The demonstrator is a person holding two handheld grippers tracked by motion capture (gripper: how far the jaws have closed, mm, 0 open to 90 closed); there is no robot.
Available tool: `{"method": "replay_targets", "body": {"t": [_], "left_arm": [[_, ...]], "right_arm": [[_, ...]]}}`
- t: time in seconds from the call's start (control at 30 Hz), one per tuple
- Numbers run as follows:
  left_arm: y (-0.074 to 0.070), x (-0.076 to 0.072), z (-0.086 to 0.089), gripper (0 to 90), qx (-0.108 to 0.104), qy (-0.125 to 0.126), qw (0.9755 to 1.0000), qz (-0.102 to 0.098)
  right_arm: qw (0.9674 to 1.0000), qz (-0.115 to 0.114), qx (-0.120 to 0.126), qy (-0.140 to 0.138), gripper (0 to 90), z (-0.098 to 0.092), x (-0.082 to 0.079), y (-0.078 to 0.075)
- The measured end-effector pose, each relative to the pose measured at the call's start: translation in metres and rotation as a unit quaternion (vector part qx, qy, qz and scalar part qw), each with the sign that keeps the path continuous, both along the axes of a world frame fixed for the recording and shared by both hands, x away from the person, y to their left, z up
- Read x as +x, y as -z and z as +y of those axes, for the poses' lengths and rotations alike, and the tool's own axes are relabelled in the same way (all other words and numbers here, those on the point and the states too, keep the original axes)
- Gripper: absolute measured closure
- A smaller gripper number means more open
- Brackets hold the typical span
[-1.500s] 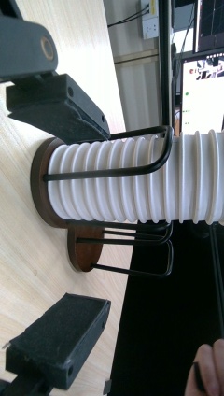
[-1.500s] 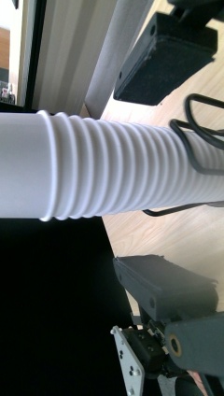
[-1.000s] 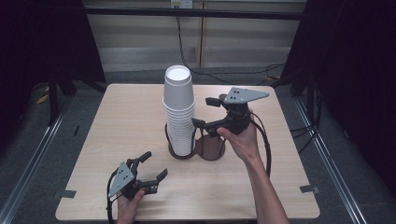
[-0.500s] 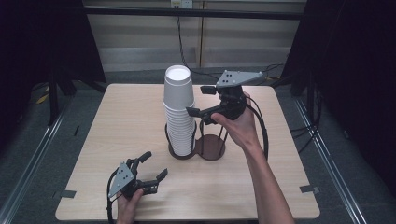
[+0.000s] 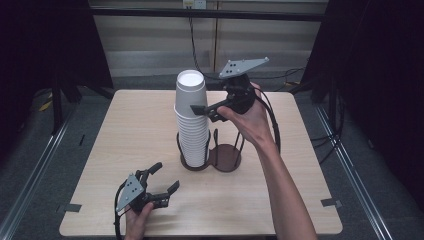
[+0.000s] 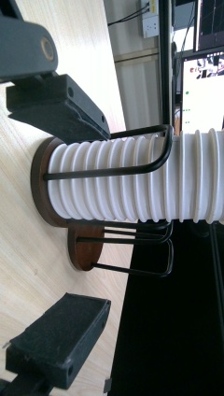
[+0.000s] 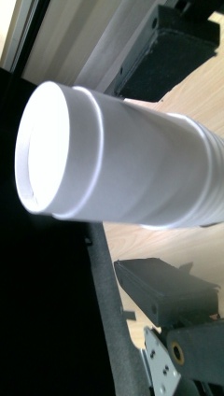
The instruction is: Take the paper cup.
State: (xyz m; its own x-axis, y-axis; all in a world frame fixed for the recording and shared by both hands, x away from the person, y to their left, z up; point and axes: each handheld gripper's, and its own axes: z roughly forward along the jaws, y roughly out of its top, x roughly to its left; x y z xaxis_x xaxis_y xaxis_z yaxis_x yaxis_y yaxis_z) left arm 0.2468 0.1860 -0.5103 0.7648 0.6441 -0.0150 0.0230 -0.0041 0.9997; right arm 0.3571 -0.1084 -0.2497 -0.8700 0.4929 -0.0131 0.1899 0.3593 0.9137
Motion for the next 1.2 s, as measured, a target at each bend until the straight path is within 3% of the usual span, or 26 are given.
{"method": "replay_targets", "body": {"t": [0.47, 1.2], "left_arm": [[0.000, 0.000, 0.000, 15.6, 0.002, 0.001, 1.0000, -0.002], [0.000, 0.000, 0.000, 15.6, 0.001, 0.001, 1.0000, -0.002]], "right_arm": [[0.9995, 0.016, -0.027, -0.004, 13.1, 0.019, 0.021, -0.006], [0.9995, 0.021, -0.025, 0.000, 15.7, 0.032, 0.030, -0.008]]}}
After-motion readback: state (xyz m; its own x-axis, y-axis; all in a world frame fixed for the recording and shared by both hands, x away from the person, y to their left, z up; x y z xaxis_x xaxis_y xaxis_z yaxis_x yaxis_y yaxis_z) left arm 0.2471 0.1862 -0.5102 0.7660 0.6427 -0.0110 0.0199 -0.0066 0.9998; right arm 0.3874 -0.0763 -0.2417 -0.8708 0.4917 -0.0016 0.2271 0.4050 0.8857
